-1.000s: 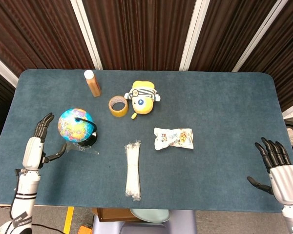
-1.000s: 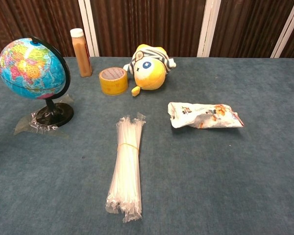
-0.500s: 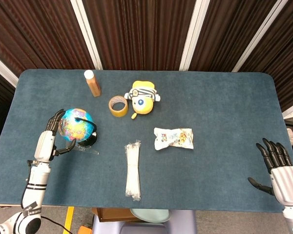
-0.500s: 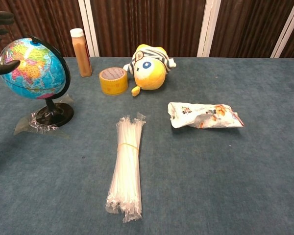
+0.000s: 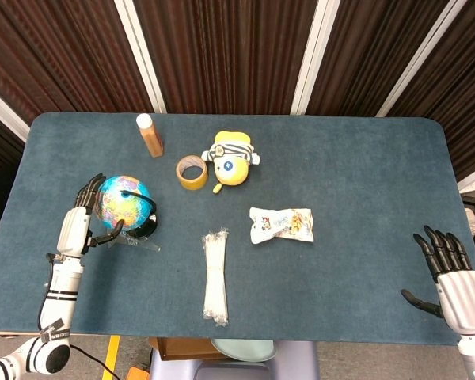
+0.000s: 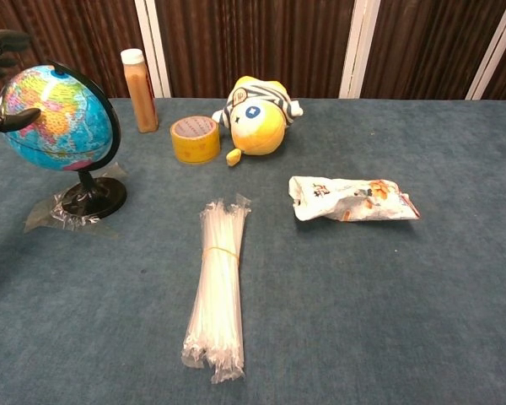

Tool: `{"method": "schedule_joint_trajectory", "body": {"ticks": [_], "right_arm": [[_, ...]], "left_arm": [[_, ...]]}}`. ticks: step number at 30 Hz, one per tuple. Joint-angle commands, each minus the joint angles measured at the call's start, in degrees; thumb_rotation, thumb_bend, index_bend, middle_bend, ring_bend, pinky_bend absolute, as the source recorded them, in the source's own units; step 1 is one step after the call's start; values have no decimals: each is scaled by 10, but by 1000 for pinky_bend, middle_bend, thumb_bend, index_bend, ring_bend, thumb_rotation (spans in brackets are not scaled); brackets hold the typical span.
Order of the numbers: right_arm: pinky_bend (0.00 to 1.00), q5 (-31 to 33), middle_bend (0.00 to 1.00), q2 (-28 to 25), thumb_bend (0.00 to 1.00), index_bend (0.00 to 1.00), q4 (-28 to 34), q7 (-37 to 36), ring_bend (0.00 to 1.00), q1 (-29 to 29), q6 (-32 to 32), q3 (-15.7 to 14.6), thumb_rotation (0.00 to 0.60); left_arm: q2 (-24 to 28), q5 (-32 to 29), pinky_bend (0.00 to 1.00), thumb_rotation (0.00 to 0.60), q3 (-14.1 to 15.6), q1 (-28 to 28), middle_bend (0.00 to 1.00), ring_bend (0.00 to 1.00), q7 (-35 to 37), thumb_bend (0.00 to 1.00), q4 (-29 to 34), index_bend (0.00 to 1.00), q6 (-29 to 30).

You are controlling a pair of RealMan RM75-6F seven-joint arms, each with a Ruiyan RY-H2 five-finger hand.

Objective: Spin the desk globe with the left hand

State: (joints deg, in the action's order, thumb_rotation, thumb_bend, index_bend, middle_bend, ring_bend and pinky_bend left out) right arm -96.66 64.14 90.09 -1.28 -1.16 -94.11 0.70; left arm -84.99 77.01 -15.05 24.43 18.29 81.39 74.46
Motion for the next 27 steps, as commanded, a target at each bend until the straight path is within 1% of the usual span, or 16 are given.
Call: {"method": "schedule_joint_trajectory", "body": {"ticks": [1, 14, 27], "right_arm": [[0, 0, 0, 0, 171, 0, 0, 0, 0, 0, 0, 0, 600], [0, 7, 0, -2, 171, 0, 4, 5, 0, 0, 11, 0, 600], [0, 7, 0, 0, 171, 0, 4, 11, 0, 0, 13, -1, 600]], "left_arm": [[0, -2, 0, 600, -1, 0, 0, 0, 0, 351, -3, 0, 1], [0, -25, 0, 600, -13, -1, 0, 0, 18, 348, -32, 0, -3], [5, -30, 0, 600, -14, -2, 0, 0, 26, 352, -42, 0, -8]]}}
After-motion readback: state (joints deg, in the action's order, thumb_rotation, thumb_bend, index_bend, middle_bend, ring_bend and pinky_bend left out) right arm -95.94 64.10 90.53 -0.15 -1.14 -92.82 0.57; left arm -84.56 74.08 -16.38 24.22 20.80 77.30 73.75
